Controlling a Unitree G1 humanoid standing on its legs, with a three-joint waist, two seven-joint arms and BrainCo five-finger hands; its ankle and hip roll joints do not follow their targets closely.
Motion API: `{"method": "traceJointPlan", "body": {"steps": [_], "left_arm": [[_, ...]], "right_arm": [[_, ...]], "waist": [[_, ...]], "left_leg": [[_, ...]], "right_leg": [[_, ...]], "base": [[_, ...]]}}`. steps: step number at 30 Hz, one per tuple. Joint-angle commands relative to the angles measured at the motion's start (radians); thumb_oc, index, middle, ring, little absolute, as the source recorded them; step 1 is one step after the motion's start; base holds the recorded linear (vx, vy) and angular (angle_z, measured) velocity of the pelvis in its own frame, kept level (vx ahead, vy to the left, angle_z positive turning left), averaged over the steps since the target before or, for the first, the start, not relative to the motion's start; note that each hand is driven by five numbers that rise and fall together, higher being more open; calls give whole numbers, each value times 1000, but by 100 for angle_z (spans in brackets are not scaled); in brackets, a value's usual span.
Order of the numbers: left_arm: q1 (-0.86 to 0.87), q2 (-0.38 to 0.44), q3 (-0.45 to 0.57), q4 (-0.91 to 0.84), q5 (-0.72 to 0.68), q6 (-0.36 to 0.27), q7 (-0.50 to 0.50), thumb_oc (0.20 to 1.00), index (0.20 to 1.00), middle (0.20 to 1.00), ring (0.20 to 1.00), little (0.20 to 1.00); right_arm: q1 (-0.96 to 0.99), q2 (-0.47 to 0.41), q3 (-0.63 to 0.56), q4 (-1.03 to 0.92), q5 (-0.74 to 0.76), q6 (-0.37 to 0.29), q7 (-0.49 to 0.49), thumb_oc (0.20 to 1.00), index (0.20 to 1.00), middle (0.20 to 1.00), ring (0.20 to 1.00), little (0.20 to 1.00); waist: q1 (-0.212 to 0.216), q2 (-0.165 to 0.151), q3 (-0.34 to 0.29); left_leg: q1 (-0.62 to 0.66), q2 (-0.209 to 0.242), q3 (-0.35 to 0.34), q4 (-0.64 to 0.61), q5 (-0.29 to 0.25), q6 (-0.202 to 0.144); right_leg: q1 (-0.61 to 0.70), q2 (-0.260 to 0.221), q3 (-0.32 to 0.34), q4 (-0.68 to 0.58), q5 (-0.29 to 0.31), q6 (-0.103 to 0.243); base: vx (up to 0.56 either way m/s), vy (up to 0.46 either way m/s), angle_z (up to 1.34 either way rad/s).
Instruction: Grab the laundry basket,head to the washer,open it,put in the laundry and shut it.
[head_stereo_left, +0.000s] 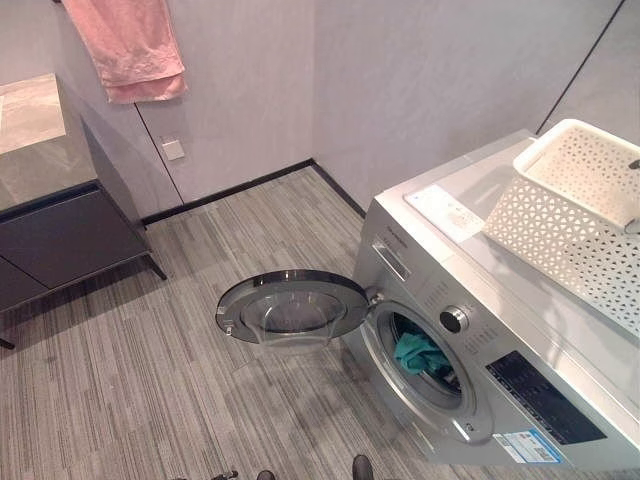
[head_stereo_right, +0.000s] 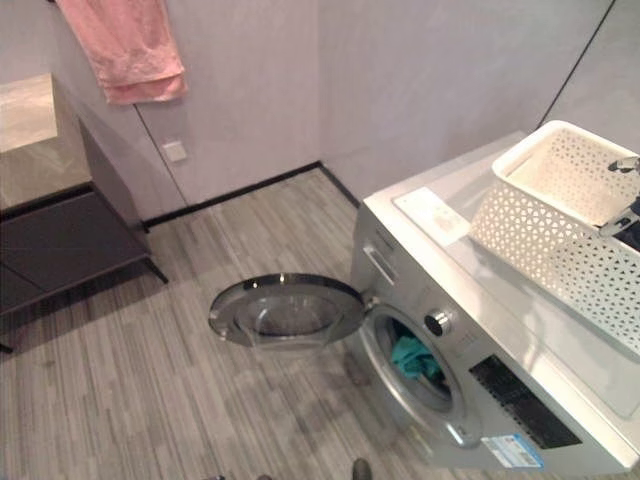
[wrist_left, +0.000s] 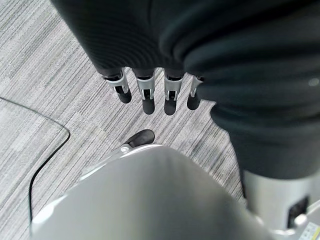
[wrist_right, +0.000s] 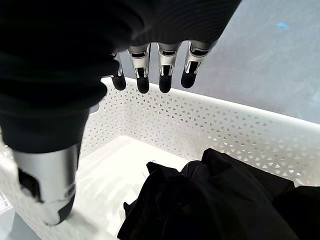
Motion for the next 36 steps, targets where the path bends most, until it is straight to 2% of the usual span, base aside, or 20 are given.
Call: {"method": "traceJointPlan", "body": {"steps": [1,10,12,18,19,24,31,36], "left_arm": [[-12,19,-19,18,-59,-28,-26,1000,1000,1000,1000,1000],[-17,13,-31,-1,-87,-39,-17,1000,1000,1000,1000,1000],[-22,16,-38,0,-89,-39,-13,1000,1000,1000,1000,1000],[-31,26,-41,28,-85,-38,-4,1000,1000,1000,1000,1000],[-38,23,-34,44,-88,-36,7,1000,1000,1000,1000,1000],[-49,27,-60,55,-53,-32,15,1000,1000,1000,1000,1000],[-52,34,-77,70,-5,-25,14,1000,1000,1000,1000,1000],[-56,39,-72,71,15,-19,18,1000,1000,1000,1000,1000]], "right_arm": [[16,22,180,58,-27,-17,39,1000,1000,1000,1000,1000],[29,46,189,150,-56,-28,29,1000,1000,1000,1000,1000],[-1,62,193,221,-62,-28,18,1000,1000,1000,1000,1000],[-203,81,245,416,-58,-24,-50,1000,1000,1000,1000,1000],[-281,90,237,486,-29,-21,-92,1000,1000,1000,1000,1000],[-397,83,202,586,75,-5,-121,1000,1000,1000,1000,1000],[-375,71,156,605,127,9,-95,1000,1000,1000,1000,1000],[-268,72,94,621,108,23,-68,1000,1000,1000,1000,1000]], "waist": [[38,-57,47],[34,-37,72],[37,-32,73],[42,-29,55],[45,-27,49],[55,-34,29],[56,-47,11],[55,-49,11]], "left_leg": [[7,93,-27,4,102,-72],[-24,111,-20,4,150,-87],[-18,119,-21,4,172,-92],[4,128,-25,4,223,-102],[20,131,-32,4,244,-104],[55,136,-51,4,264,-107],[83,145,-56,4,269,-111],[87,148,-62,4,279,-120]], "right_leg": [[-41,-22,-15,34,-51,11],[-79,-2,-6,24,-47,0],[-73,5,-8,22,-53,-6],[-50,17,-14,18,-61,-15],[-31,20,-16,16,-64,-18],[11,28,-30,9,-77,-22],[45,37,-43,9,-92,-24],[49,40,-52,9,-97,-26]], "base": [[-7,-45,3],[18,-53,-2],[63,-52,-4],[70,-37,0],[102,-36,5],[82,-25,15],[61,-19,8],[19,-33,6]]}}
